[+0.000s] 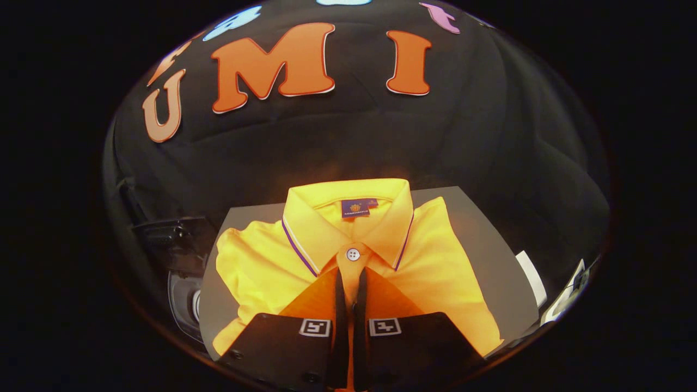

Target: Put the clothes into the washing machine and then close the washing machine lid.

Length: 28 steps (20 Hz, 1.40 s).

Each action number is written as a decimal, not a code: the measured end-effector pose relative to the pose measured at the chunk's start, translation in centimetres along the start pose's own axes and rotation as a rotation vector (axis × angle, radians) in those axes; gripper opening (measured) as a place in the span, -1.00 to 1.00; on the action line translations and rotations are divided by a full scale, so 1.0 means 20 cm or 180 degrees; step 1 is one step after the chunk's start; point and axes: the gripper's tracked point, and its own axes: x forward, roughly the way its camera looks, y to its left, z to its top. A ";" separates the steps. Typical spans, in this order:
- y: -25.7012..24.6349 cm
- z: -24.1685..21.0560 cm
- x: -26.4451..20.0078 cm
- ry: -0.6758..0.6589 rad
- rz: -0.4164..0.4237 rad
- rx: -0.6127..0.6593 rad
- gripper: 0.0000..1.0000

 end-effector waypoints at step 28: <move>0.40 0.34 -0.92 -0.1707 -0.0131 -0.0168 -0.84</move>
